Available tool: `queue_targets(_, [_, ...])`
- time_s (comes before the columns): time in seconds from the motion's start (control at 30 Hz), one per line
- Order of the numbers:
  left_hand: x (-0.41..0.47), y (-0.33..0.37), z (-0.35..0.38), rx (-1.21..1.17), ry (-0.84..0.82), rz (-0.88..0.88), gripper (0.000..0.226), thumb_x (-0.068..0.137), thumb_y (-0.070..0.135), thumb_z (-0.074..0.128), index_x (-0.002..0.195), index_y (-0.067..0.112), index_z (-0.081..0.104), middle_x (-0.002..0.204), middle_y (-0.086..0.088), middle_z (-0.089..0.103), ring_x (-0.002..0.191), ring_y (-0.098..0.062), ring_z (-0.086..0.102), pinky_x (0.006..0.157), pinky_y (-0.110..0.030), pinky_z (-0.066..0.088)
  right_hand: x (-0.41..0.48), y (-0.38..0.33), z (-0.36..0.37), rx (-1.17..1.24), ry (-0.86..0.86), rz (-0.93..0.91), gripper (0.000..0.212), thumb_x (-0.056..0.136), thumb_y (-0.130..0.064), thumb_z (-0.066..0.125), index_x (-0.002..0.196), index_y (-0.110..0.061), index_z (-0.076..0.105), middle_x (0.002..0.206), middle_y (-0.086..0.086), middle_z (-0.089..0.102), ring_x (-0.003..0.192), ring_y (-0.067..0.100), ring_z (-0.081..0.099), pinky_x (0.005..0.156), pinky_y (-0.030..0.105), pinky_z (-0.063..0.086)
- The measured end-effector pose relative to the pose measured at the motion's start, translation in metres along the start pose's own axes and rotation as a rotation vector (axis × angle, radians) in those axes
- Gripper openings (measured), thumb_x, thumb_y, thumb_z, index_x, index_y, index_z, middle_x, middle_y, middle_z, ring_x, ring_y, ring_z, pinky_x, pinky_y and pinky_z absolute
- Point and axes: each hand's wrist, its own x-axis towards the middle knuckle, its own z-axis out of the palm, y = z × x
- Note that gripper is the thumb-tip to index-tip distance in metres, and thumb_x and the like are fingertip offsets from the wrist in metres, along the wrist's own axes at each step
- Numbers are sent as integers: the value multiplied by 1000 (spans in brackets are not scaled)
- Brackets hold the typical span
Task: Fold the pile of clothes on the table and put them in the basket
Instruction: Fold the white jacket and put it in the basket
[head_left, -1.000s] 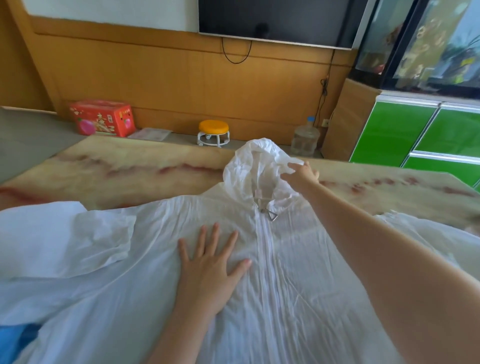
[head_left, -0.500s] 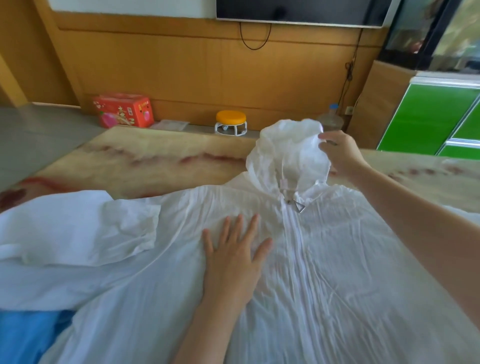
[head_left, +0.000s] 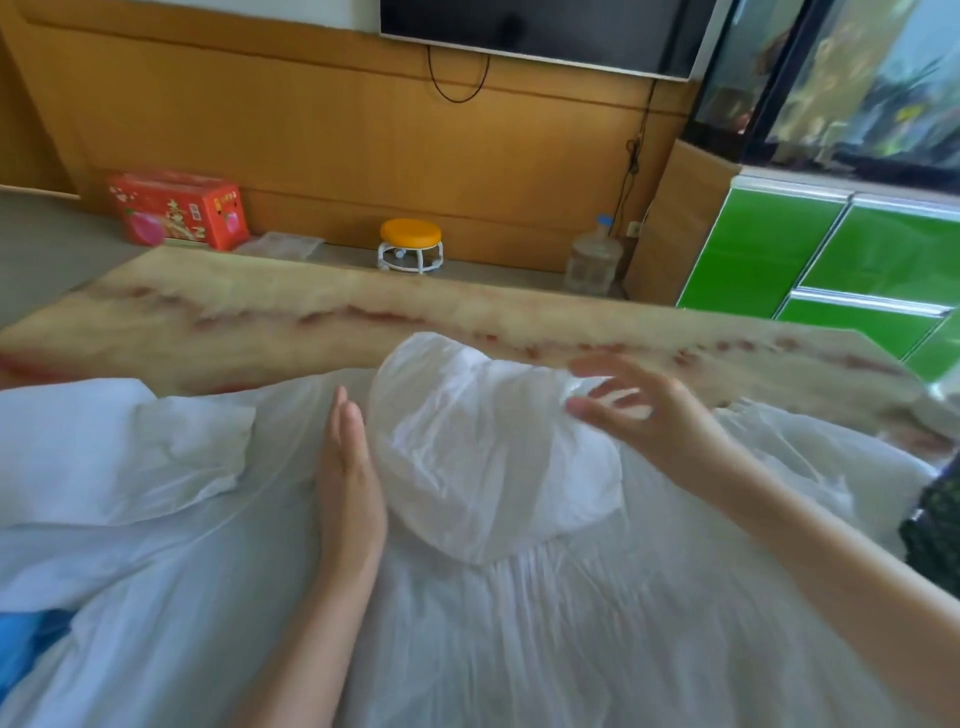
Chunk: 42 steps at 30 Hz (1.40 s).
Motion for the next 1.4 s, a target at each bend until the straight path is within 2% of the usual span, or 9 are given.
queue_targets(0.13, [-2,6,-1,-18,33,25,29,97,22,46,122,21,60,112,8,63,102,-3,57,82,-11,42,-12,-30,76,-282,-219,-208,86,62,-68,68,138,-40,40,144,-17,40,131,6,35,111,30,27])
queue_targets(0.23, [-2,7,-2,-46,-2,10,21,94,17,50,106,19,67,75,7,68,61,-7,59,53,-12,45,-25,-29,95,-310,-21,-303,33,79,-31,66,112,-30,67,111,-11,68,102,14,61,92,28,44])
queue_targets(0.33, [-4,13,-5,-86,55,18,24,95,16,44,93,15,68,56,1,62,44,-8,54,45,-19,43,-35,-29,47,-36,-115,-130,28,90,-10,54,104,-27,70,102,-17,68,102,-5,55,82,14,39])
queue_targets(0.5, [0,8,-3,9,40,287,24,97,21,44,110,28,63,105,12,60,103,-9,58,93,-31,47,-72,-35,-7,-89,-510,-195,39,84,-32,43,119,-45,57,143,-29,36,136,-7,25,113,17,16])
queue_targets(0.67, [5,-2,0,289,-223,605,42,94,40,34,128,26,55,132,13,53,133,-11,38,112,-45,27,-101,-38,32,-134,-566,-121,55,94,-62,30,139,-58,0,147,-38,-15,136,-9,-24,115,23,-13])
queue_targets(0.8, [6,-29,8,898,-591,454,55,80,65,24,133,52,35,149,25,18,144,-3,3,115,-39,-5,-122,-12,92,-551,-480,-93,59,94,-63,12,145,-37,28,156,-12,21,144,26,15,106,47,20])
queue_targets(1.03, [14,-41,9,882,-487,485,49,97,7,39,136,37,45,149,19,30,143,-2,12,114,-36,2,-124,-6,102,-640,-436,-30,63,94,-65,12,143,-31,33,152,-6,33,136,30,36,100,47,21])
queue_targets(1.27, [10,-8,12,978,-604,390,40,99,15,37,132,32,51,150,9,33,144,-11,15,116,-46,2,-116,-25,72,-225,-293,137,82,75,-78,9,148,-43,4,150,-25,-22,139,12,-29,116,45,-12])
queue_targets(1.4, [-8,37,22,918,-592,438,36,100,27,39,135,30,48,150,3,34,144,-16,15,116,-49,7,-139,-28,45,-257,-201,348,108,59,-86,10,150,-30,7,158,-8,-13,145,18,-16,117,41,-3])
